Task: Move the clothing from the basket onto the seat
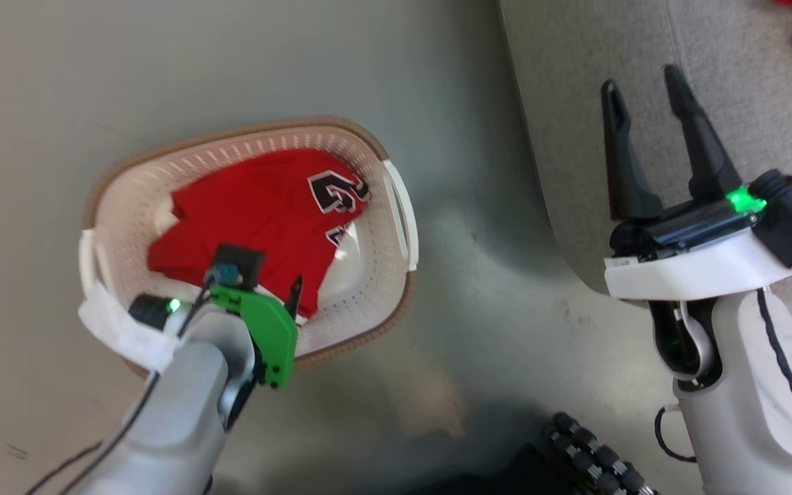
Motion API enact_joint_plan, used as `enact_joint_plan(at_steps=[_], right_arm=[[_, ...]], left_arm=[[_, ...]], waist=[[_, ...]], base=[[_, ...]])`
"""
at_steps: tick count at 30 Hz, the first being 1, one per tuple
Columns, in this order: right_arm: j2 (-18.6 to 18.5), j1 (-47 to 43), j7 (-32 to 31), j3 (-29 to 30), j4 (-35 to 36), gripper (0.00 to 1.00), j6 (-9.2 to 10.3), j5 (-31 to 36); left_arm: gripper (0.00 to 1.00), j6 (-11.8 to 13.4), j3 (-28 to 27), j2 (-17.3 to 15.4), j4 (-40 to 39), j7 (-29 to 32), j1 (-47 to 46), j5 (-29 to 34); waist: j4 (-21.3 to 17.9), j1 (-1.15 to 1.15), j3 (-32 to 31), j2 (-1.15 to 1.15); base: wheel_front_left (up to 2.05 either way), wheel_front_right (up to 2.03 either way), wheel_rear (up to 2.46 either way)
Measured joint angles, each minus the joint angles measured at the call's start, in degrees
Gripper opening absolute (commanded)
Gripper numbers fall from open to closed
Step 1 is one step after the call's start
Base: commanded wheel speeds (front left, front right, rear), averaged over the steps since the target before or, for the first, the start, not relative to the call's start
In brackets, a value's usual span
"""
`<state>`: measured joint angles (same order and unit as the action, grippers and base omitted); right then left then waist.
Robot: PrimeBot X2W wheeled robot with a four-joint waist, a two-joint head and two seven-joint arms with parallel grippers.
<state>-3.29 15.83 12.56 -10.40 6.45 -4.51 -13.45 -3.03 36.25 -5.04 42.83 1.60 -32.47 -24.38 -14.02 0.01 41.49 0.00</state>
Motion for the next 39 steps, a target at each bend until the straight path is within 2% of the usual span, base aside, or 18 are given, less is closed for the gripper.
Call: enact_joint_plan(at_steps=[12, 19, 24, 35, 36, 37, 38, 39], right_arm=[[0.2, 2.6, 1.1, 0.6, 2.8, 1.00, 1.14, -0.8], [0.5, 3.8, 1.6, 0.3, 2.5, 1.00, 1.60, -1.3], [0.5, 3.8, 1.7, 0.0, 2.3, 1.00, 1.62, -1.4], [0.7, 3.9, 1.8, -0.6, 1.9, 1.00, 2.13, -2.4], [0.7, 3.9, 1.8, -0.6, 1.9, 1.00, 2.15, -2.4], [0.7, 3.9, 1.8, -0.7, 1.9, 1.00, 2.15, -2.4], [0.7, 3.9, 1.9, -0.7, 1.9, 1.00, 2.15, -2.4], [0.7, 3.9, 1.9, -0.8, 1.8, 1.00, 2.15, -2.4]], left_arm=[[1.00, 0.0, -1.1, 0.3, 4.6, 0.9, -9.6, 0.6], [1.00, 0.0, -1.1, 0.3, 8.7, 0.4, -11.4, 1.0], [1.00, 0.1, -1.2, 0.3, 11.7, 0.4, -12.6, 1.0], [1.00, 2.1, -2.4, 1.0, 17.9, 2.3, -14.2, 0.6], [0.88, 2.1, -2.4, 1.1, 18.2, 2.4, -14.4, 0.5], [0.44, 2.1, -2.4, 1.1, 18.4, 2.4, -14.6, 0.5], [0.14, 2.1, -2.4, 1.2, 18.7, 2.4, -14.7, 0.5], [0.00, 2.1, -2.3, 1.2, 19.0, 2.4, -14.8, 0.5]], waist=[[-2.5, 0.00, 9.1, 0.00], [-3.4, 0.00, 13.9, 0.00], [-3.8, 0.00, 15.5, 0.00], [-3.9, -0.01, 16.2, 0.00], [-3.9, -0.01, 16.2, 0.00], [-3.9, -0.01, 16.2, 0.00], [-3.9, -0.01, 16.2, 0.00], [-3.9, -0.01, 16.2, 0.00]], base=[[0.00, 0.00, 0.00], [0.00, 0.00, 0.00], [0.00, 0.00, 0.00], [0.00, 0.00, 0.00], [0.00, 0.00, 0.00], [0.00, 0.00, 0.00], [0.00, 0.00, 0.00], [0.00, 0.00, 0.00]])
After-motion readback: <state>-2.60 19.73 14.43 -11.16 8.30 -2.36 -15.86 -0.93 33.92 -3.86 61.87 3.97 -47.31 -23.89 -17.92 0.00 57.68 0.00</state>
